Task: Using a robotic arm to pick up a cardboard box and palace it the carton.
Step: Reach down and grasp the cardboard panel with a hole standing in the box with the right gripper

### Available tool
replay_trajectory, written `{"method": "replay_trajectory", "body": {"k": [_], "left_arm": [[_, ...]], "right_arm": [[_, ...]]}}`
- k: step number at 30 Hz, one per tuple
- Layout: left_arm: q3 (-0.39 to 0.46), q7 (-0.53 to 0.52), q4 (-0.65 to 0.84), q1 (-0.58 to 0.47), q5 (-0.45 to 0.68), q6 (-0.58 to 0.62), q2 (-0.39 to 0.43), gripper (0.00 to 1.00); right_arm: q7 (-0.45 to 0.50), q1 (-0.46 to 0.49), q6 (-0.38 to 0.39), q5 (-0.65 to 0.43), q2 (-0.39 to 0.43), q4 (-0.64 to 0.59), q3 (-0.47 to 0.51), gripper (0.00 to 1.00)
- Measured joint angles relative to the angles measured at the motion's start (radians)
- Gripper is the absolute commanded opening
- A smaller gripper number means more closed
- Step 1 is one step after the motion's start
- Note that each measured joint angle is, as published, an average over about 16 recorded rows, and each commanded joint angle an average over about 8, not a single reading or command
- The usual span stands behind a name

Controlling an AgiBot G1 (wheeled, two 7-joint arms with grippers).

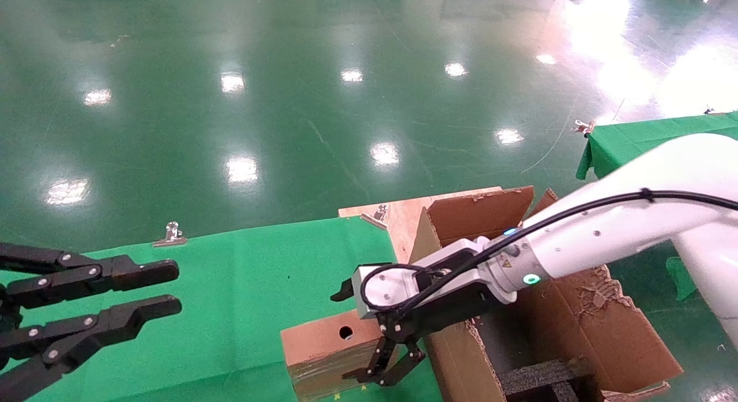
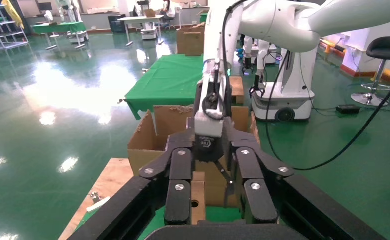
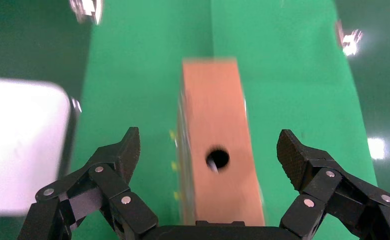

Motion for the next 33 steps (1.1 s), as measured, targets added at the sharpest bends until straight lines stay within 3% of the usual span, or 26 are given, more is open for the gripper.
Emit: {"method": "replay_trajectory", "body": {"k": [11,12,13,19,20,21,33], "left_arm": [[0.000,0.000,0.000,0.000,0.000,0.000,0.000,0.00],[0.000,0.000,0.000,0.000,0.000,0.000,0.000,0.05],[0.000,0.000,0.000,0.000,0.000,0.000,0.000,0.17],[0.000,0.000,0.000,0.000,0.000,0.000,0.000,0.92],[0.000,0.000,0.000,0.000,0.000,0.000,0.000,1.00],[0.000,0.000,0.000,0.000,0.000,0.000,0.000,1.00],[0.000,0.000,0.000,0.000,-0.001,0.000,0.000,1.00]], "right_arm": [[-0.044,0.102,-0.030,-0.151,-0.072,-0.023,-0.125,1.00],[-0.047,0.108,-0.031,-0.158,-0.076,-0.023,-0.134,0.96],[-0.050,0.114,-0.032,-0.164,-0.079,-0.024,-0.144,0.88],[-0.064,0.136,-0.030,-0.183,-0.091,-0.027,-0.186,0.13],[-0.066,0.138,-0.030,-0.184,-0.092,-0.027,-0.190,0.05],[-0.067,0.140,-0.029,-0.184,-0.093,-0.027,-0.193,0.00],[-0.070,0.143,-0.027,-0.184,-0.093,-0.028,-0.199,0.00]]}}
